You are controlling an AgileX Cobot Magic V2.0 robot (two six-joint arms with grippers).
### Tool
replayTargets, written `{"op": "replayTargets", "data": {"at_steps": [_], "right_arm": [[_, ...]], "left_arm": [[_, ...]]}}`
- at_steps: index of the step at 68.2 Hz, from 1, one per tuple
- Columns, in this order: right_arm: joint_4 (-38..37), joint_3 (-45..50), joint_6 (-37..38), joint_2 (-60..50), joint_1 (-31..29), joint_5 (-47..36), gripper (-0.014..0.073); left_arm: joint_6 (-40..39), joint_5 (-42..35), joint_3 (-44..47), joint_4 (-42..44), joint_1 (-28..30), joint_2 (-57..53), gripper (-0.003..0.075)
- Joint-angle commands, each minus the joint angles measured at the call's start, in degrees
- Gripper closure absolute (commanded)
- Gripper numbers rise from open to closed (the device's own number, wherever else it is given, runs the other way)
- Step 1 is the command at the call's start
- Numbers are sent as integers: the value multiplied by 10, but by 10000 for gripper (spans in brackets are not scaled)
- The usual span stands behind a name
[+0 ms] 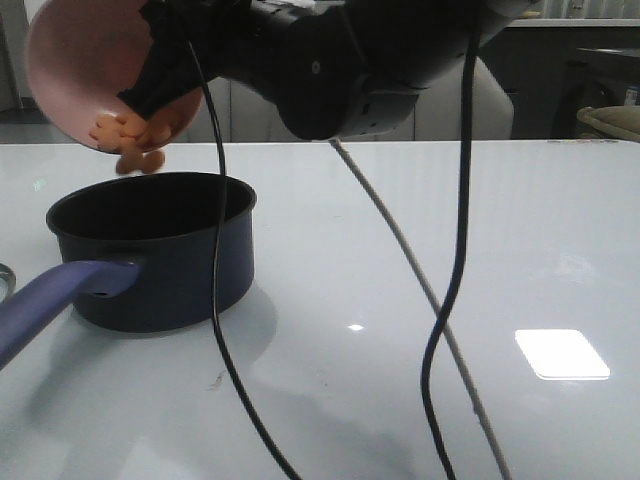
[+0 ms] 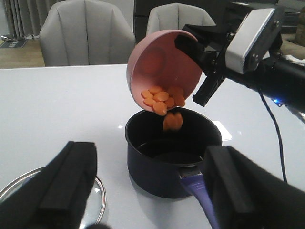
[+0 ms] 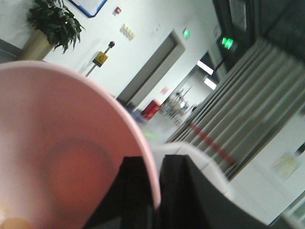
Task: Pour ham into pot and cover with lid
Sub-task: 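Lift the bowl over the saucepan and tilt it to pour carrots, then carry the empty bowl back and set it down with the right gripper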
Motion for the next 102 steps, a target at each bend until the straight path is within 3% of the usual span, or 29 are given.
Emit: {"op": "replayTargets", "data": {"at_steps": [1, 11, 26, 32, 38, 45, 54, 66, 79, 102], "right_arm": [[-4, -10, -93, -31, 0, -86, 459], [-4, -10, -169, -14, 0, -158, 459], [8, -10, -170, -1, 0, -190, 459], [40, -10, -108, -1, 0, -190, 459], [104, -10, 45, -10, 0, -168, 460], [139, -11, 186, -34, 0, -57, 460], [147, -13, 269, -75, 0, 93, 460], [215, -13, 259, -142, -8, 284, 460], [221, -13, 252, -207, -51, 467, 460], [212, -13, 253, -268, -196, 801, 460]], "left_arm": [[2, -47, -16, -4, -4, 5, 211], [2, -47, -16, -4, -4, 5, 211], [2, -47, -16, -4, -4, 5, 211], [2, -47, -16, -4, -4, 5, 211], [2, -47, -16, -4, -4, 5, 211], [2, -47, -16, -4, -4, 5, 211], [2, -48, -16, -4, -4, 5, 211], [2, -48, -16, -4, -4, 5, 211], [2, -48, -16, -4, -4, 5, 211], [2, -48, -16, -4, -4, 5, 211]]}}
